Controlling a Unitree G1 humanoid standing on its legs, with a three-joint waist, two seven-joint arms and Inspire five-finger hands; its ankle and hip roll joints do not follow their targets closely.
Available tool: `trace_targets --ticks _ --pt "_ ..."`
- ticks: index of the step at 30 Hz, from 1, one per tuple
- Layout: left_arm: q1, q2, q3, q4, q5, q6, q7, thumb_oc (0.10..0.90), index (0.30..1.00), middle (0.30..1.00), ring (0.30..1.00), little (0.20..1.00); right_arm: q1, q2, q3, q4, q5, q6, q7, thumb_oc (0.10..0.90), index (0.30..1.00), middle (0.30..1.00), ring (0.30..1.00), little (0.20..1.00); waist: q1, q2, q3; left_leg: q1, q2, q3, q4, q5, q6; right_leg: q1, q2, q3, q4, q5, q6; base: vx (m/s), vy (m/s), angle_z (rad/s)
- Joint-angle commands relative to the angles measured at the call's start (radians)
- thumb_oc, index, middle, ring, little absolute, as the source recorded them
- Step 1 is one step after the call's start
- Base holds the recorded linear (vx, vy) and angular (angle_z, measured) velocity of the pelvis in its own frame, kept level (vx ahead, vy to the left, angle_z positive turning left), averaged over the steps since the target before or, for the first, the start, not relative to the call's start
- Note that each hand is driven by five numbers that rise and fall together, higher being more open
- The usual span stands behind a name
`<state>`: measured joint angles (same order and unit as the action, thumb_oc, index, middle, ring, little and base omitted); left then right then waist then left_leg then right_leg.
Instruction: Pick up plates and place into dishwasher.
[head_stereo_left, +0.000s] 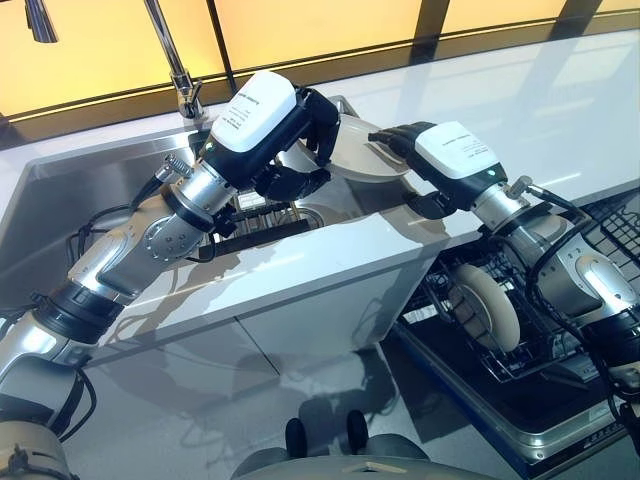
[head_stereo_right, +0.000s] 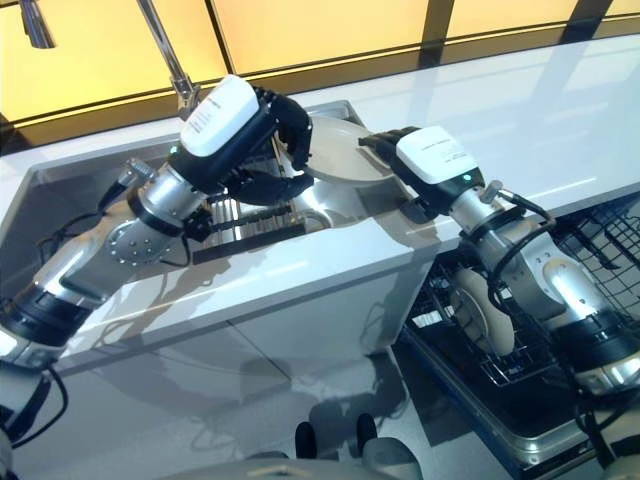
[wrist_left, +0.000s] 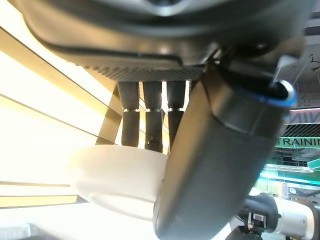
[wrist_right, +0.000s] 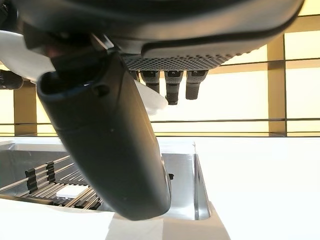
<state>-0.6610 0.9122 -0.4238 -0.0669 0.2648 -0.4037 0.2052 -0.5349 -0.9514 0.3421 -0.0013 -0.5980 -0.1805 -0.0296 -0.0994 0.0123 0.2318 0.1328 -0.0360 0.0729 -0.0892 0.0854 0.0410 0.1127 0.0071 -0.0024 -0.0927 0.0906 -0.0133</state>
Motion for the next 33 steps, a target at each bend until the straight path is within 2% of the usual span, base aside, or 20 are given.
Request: trace_targets --ticks 1,13,14,15,16,33 --pt "-0.141 -0.063 0.005 -0.014 -0.069 -0.043 0.053 0.1 0.3 0.3 0.3 0.2 -0.115 0.013 0.011 0.027 0.071 -0.018 -0.084 0.8 0.9 0.9 0.9 0.9 0.027 -0.019 -0.178 0.045 -0.049 -0.054 0.002 -0.171 0.021 0.066 0.047 -0.04 0.005 -0.131 0.031 0.0 0.0 0.0" --pt "-0.131 -0.124 0.007 -0.006 -0.105 -0.042 0.017 0.1 0.3 0.3 0.3 0.2 -0.119 0.103 -0.027 0.002 0.141 -0.091 -0.189 0.8 0.9 0.9 0.9 0.9 0.032 -0.012 -0.18 0.049 -0.051 -0.066 0.002 -0.176 0.025 0.069 0.049 -0.035 0.005 -0.134 0.03 0.0 0.0 0.0" --pt "-0.131 -0.127 0.006 -0.006 -0.108 -0.041 0.015 0.1 0.3 0.3 0.3 0.2 -0.118 0.108 -0.03 -0.003 0.146 -0.097 -0.195 0.542 0.679 0.679 0.679 0.642 0.033 -0.012 -0.181 0.048 -0.05 -0.066 0.002 -0.176 0.025 0.069 0.049 -0.036 0.005 -0.134 0.03 0.0 0.0 0.0" --pt "-0.13 -0.131 0.006 -0.003 -0.111 -0.044 0.013 0.1 0.3 0.3 0.3 0.2 -0.117 0.113 -0.032 -0.005 0.148 -0.105 -0.197 0.391 0.549 0.549 0.549 0.491 0.033 -0.012 -0.181 0.048 -0.05 -0.065 0.002 -0.176 0.026 0.068 0.049 -0.036 0.005 -0.134 0.031 0.0 0.0 0.0" --pt "-0.131 -0.135 0.005 0.002 -0.112 -0.048 0.012 0.1 0.3 0.3 0.3 0.2 -0.118 0.116 -0.032 -0.007 0.145 -0.106 -0.197 0.1 0.3 0.3 0.3 0.2 0.033 -0.012 -0.182 0.048 -0.05 -0.065 0.002 -0.176 0.026 0.068 0.049 -0.036 0.005 -0.134 0.031 0.0 0.0 0.0" --pt "-0.142 -0.132 -0.001 -0.001 -0.122 -0.037 0.016 0.1 0.3 0.3 0.3 0.2 -0.124 0.096 -0.021 -0.001 0.117 -0.085 -0.195 0.1 0.3 0.3 0.3 0.2 0.032 -0.015 -0.186 0.048 -0.049 -0.063 0.002 -0.176 0.026 0.067 0.05 -0.037 0.005 -0.135 0.029 0.0 0.0 0.0"
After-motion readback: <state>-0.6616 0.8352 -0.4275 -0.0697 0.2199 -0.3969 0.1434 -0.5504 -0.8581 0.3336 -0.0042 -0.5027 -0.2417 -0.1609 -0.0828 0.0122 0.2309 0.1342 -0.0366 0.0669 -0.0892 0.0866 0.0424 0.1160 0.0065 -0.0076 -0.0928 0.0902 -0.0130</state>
